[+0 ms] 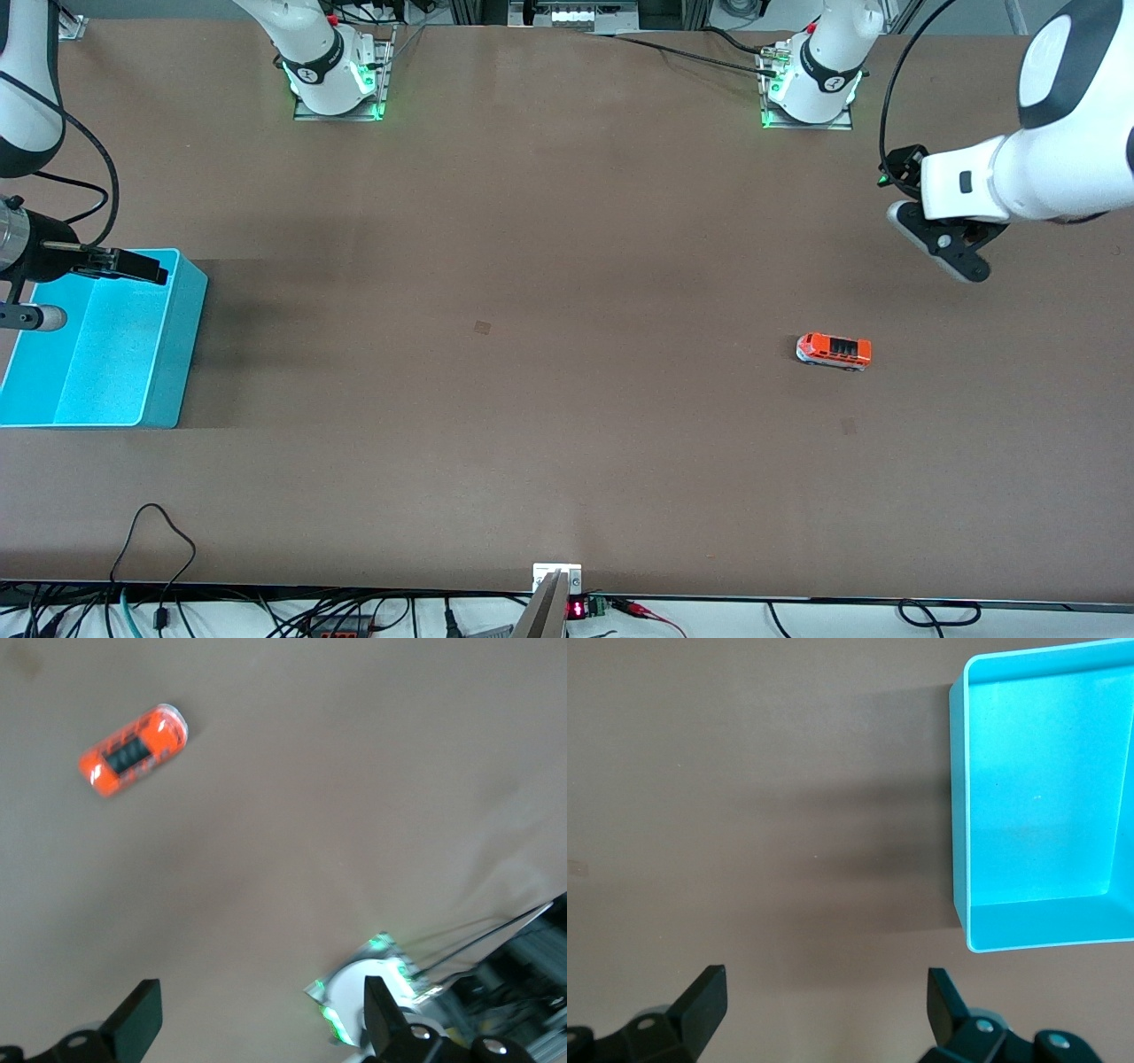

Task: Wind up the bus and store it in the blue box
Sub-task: 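Move the left gripper down toward the orange toy bus, then lower the left gripper onto the bus and close on it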

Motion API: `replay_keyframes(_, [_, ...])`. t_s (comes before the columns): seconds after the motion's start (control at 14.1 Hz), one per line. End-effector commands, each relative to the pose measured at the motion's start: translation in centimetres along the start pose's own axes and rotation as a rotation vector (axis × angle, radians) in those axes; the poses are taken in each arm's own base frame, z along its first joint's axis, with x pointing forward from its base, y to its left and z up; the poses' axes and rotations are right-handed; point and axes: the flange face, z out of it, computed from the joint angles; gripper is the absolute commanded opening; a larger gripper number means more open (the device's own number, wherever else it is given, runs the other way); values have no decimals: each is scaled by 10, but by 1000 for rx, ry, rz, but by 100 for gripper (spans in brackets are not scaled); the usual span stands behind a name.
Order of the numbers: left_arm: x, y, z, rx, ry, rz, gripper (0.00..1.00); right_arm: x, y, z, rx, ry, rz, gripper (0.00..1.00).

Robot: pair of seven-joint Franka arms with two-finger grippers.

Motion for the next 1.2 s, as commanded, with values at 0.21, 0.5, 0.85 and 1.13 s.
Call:
replay_keyframes(0.21, [24,-43,67,104,37,441,100,0,5,3,-6,-7,-26,100])
replay_keyframes(0.5, [53,-75,123,230,37,707,100,0,2,2,-7,-4,-41,100])
replay_keyframes(0.85, [70,-94,198,337,85,812,100,1,6,5,-6,-11,-36,100])
replay_keyframes(1.13, [66,-123,235,375,105,828,100,1,4,5,-6,-11,-39,100])
